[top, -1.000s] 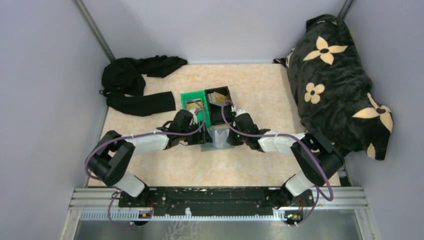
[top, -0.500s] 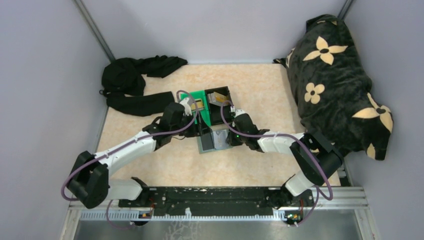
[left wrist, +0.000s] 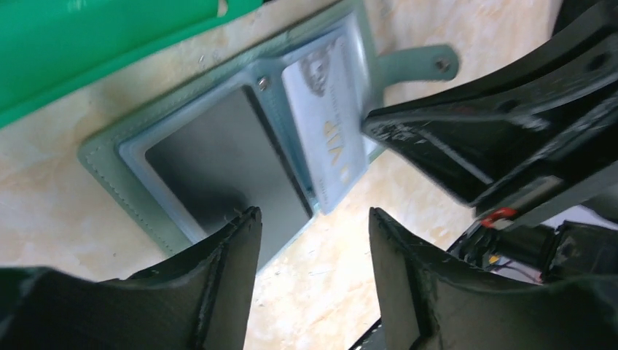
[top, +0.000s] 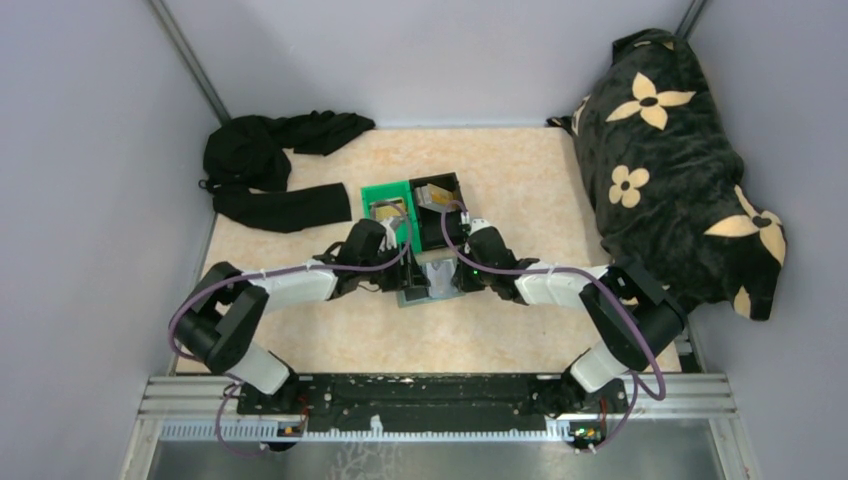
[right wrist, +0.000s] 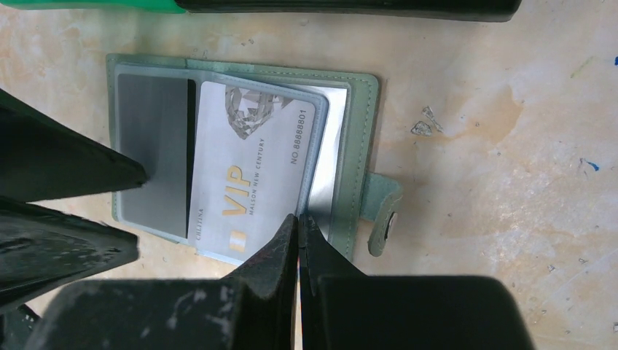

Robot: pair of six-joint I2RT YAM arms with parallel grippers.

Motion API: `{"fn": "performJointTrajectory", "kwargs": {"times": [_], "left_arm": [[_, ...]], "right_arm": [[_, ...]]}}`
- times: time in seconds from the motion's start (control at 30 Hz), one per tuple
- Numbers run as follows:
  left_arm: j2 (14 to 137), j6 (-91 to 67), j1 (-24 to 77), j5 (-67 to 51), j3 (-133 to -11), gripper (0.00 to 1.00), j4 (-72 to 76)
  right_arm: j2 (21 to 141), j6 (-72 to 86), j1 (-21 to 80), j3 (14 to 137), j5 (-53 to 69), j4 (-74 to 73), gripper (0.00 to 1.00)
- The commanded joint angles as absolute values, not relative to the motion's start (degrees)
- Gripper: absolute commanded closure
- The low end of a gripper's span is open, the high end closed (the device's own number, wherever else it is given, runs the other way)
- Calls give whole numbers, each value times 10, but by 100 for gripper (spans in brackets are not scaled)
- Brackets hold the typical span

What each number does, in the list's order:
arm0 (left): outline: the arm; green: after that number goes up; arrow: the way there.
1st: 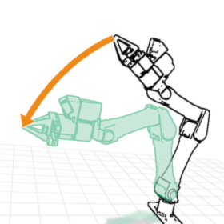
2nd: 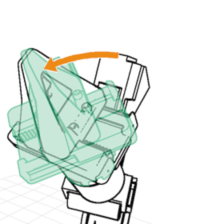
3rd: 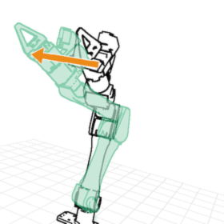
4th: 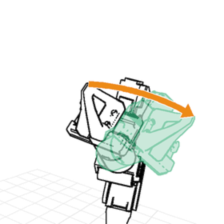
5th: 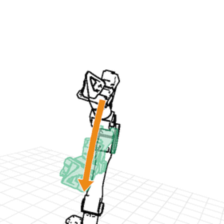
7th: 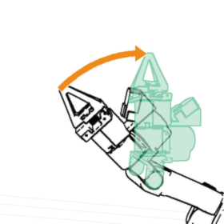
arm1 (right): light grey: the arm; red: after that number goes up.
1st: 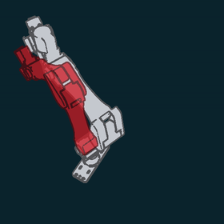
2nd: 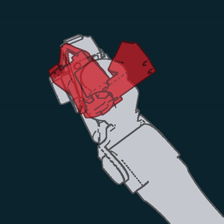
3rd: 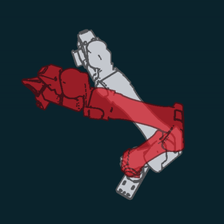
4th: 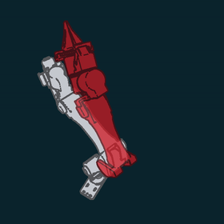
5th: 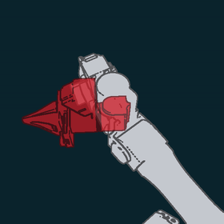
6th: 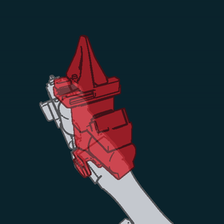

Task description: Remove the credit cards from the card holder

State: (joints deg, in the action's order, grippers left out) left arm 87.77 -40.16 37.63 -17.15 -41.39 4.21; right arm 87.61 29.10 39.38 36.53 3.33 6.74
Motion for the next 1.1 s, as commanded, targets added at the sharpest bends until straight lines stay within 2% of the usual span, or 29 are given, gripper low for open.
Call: {"fn": "performJointTrajectory", "kwargs": {"times": [0.0,0.13,0.3,0.43,0.5,0.57,0.67,1.07], "left_arm": [[895,-418,379,-206,-367,43,188],[927,-414,379,-210,-372,59,216],[958,-422,379,-221,-367,62,274],[976,-421,380,-220,-375,71,274],[980,-418,379,-216,-374,77,274],[980,-419,379,-209,-374,90,266],[973,-416,379,-203,-374,100,256],[908,-395,373,-182,-361,100,219]], "right_arm": [[868,285,392,380,45,76,100],[875,286,391,376,55,82,100],[876,287,390,374,55,84,100],[874,288,390,371,54,84,100],[873,288,390,369,52,84,100],[873,289,389,368,51,84,100],[874,288,390,366,52,87,100],[879,291,381,356,53,96,100]]}}
